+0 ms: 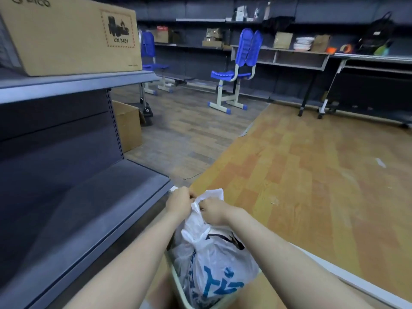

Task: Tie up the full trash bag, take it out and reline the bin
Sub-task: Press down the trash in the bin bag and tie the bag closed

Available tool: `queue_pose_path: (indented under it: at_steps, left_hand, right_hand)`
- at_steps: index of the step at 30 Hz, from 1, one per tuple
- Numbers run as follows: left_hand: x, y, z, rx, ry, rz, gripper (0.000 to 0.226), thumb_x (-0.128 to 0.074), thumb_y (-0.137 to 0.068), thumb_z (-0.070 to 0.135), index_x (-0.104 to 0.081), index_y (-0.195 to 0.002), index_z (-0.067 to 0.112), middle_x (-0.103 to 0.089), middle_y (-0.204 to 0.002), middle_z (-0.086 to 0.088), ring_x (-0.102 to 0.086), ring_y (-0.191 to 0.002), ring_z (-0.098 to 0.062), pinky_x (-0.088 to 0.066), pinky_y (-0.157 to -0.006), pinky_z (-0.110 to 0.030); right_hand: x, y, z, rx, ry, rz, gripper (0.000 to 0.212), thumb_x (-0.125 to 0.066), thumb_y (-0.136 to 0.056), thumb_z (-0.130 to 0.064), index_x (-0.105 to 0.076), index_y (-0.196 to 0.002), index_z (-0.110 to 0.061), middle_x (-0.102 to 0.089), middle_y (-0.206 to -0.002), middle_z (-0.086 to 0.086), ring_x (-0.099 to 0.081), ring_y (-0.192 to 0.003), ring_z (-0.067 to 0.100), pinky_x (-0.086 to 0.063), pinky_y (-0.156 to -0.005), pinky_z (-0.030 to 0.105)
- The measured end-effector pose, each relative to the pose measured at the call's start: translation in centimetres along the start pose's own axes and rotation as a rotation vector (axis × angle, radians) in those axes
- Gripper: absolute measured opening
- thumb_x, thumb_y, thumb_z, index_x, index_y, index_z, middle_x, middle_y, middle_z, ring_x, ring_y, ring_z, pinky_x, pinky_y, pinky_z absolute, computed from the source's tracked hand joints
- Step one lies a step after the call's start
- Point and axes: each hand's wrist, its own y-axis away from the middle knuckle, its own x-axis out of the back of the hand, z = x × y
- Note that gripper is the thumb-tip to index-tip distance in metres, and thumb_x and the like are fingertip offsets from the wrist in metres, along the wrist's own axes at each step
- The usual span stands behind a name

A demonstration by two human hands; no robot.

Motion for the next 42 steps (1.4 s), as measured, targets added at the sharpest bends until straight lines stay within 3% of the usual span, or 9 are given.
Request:
queue_pose_path:
  at_steps: [4, 9, 16, 21, 27, 29, 33, 39, 42]
  left_hand:
    - [-0.1, -0.1, -0.1, -0.06, -0.013, 0.072, 0.019, -0.051, -0.083, 0.009, -0.059, -0.065, 0.007, -0.066, -0.082, -0.016, -0.06, -0.086, -0.037, -0.03, -0.054, -0.03]
    - [-0.4, -1.0, -0.7, -0.017, 0.066, 0.056, 0.025, -0.05, -0.083, 0.01, -0.051, -0.057, 0.013, -0.059, -0.066, -0.005, -0.049, -0.064, -0.029, -0.025, -0.047, -0.025]
    - [-1.1, -2.6, -0.8, 0.059, 0.197, 0.019, 0.022, -0.053, -0.084, 0.014, -0.059, -0.064, 0.007, -0.068, -0.077, -0.014, -0.057, -0.071, -0.031, -0.038, -0.058, -0.028]
    - [-1.3, -3.2, -1.3, -0.01, 0.154, 0.0, 0.02, -0.051, -0.085, 0.014, -0.056, -0.067, 0.006, -0.065, -0.077, -0.016, -0.058, -0.072, -0.033, -0.038, -0.058, -0.029]
    - [-1.6, -3.5, -1.6, -0.084, 0.103, 0.038, 0.018, -0.052, -0.082, 0.013, -0.058, -0.066, 0.008, -0.067, -0.076, -0.011, -0.062, -0.076, -0.033, -0.051, -0.063, -0.038]
    - [-1.6, -3.5, -1.5, -0.095, 0.112, 0.049, 0.017, -0.052, -0.083, 0.013, -0.059, -0.067, 0.01, -0.068, -0.079, -0.01, -0.062, -0.078, -0.032, -0.053, -0.066, -0.041]
    - [-1.7, -3.6, -1.2, -0.091, 0.17, 0.061, 0.023, -0.053, -0.084, 0.008, -0.053, -0.063, 0.016, -0.07, -0.082, -0.013, -0.062, -0.081, -0.031, -0.049, -0.067, -0.036]
    - [-2.0, -2.9, -0.2, -0.081, 0.185, 0.044, 0.019, -0.051, -0.086, 0.006, -0.057, -0.069, 0.014, -0.066, -0.08, -0.014, -0.058, -0.08, -0.031, -0.042, -0.062, -0.032]
    - [-2.1, -1.9, -0.4, -0.086, 0.273, 0.061, 0.021, -0.054, -0.086, 0.007, -0.055, -0.066, 0.015, -0.059, -0.068, -0.006, -0.053, -0.069, -0.023, -0.038, -0.059, -0.027]
  right_hand:
    - [-0.8, -0.9, 0.7, 0.01, -0.076, 0.013, 0.03, -0.035, -0.086, -0.012, -0.058, -0.095, 0.004, -0.062, -0.11, 0.018, -0.055, -0.092, 0.028, -0.039, -0.077, 0.031]
    - [-0.2, -0.8, 0.3, 0.012, 0.056, -0.141, 0.042, -0.024, -0.099, -0.02, -0.058, -0.118, -0.004, -0.059, -0.126, 0.009, -0.049, -0.12, 0.022, -0.036, -0.104, 0.034]
    - [0.5, -0.8, -0.1, 0.052, 0.085, -0.212, 0.038, -0.028, -0.096, -0.013, -0.058, -0.11, 0.004, -0.061, -0.115, 0.018, -0.054, -0.103, 0.029, -0.039, -0.09, 0.035]
    - [-0.8, -1.9, -0.4, 0.088, 0.123, -0.161, 0.03, -0.031, -0.094, -0.014, -0.056, -0.083, -0.002, -0.061, -0.094, 0.019, -0.049, -0.083, 0.024, -0.038, -0.078, 0.035]
    - [-0.3, -1.4, -0.7, 0.111, 0.133, -0.175, 0.036, -0.028, -0.097, -0.016, -0.059, -0.089, 0.0, -0.06, -0.106, 0.022, -0.049, -0.093, 0.028, -0.037, -0.092, 0.039]
    - [-0.2, -1.4, -0.7, 0.132, 0.158, -0.18, 0.035, -0.03, -0.096, -0.015, -0.052, -0.072, -0.003, -0.059, -0.094, 0.021, -0.045, -0.084, 0.025, -0.036, -0.085, 0.036]
    - [0.0, -2.2, -0.6, 0.077, 0.176, -0.191, 0.032, -0.035, -0.092, -0.016, -0.046, -0.064, -0.006, -0.046, -0.065, 0.005, -0.043, -0.074, 0.021, -0.033, -0.072, 0.031]
    - [-1.2, -3.3, -0.3, 0.038, 0.084, -0.265, 0.031, -0.038, -0.093, -0.016, -0.04, -0.062, -0.015, -0.044, -0.064, 0.002, -0.04, -0.062, 0.013, -0.029, -0.058, 0.023]
    - [-2.1, -3.7, 0.2, -0.017, 0.039, -0.232, 0.031, -0.038, -0.093, -0.02, -0.041, -0.062, -0.021, -0.052, -0.071, 0.004, -0.044, -0.072, 0.018, -0.033, -0.06, 0.026]
